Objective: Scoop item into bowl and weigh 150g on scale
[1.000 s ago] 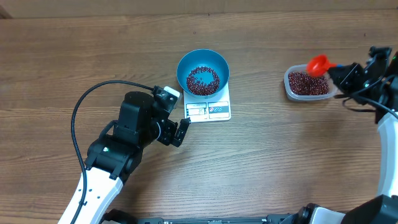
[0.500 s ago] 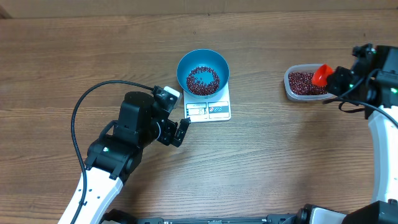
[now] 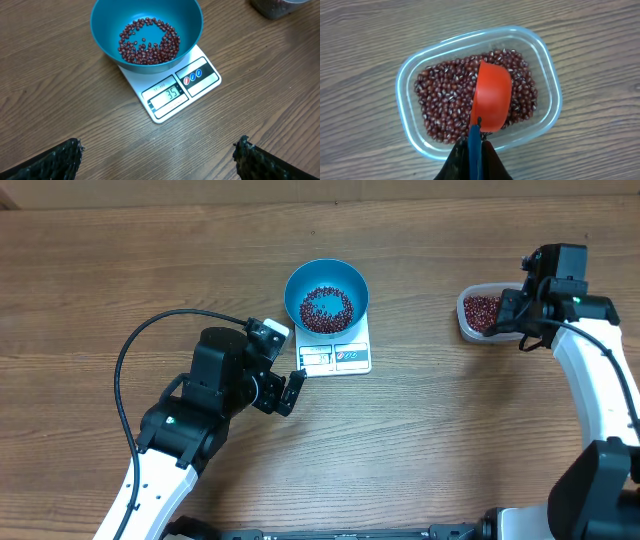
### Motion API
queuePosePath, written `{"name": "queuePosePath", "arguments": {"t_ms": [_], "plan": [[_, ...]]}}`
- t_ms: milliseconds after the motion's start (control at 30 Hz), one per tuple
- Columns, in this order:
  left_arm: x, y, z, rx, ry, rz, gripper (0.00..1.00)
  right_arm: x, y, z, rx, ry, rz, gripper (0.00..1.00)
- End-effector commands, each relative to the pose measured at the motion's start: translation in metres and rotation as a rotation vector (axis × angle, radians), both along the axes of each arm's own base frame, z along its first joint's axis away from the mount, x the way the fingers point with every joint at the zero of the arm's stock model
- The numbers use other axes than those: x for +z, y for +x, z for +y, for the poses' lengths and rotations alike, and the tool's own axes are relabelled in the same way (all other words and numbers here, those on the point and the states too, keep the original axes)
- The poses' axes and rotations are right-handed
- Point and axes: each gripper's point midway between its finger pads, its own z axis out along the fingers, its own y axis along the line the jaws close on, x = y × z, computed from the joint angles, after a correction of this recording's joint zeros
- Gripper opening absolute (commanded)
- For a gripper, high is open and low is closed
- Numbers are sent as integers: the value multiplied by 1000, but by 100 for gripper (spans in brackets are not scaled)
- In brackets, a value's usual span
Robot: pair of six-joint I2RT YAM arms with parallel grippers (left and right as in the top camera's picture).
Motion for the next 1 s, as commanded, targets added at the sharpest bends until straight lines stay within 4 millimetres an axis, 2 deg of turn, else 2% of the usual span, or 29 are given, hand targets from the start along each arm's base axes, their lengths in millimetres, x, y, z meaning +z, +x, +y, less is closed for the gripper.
{"name": "queuePosePath", "arguments": {"t_ms": [0,467,967], "plan": [[4,-2,0,-19,-3,-18,99,3,9,-6,-11,-32,-19,4],[4,-2,0,-19,-3,-18,100,-25,12,-10,-23,-39,43,4],[4,-2,0,-19,-3,-18,100,-25,11,-14,-35,-61,47,4]]}}
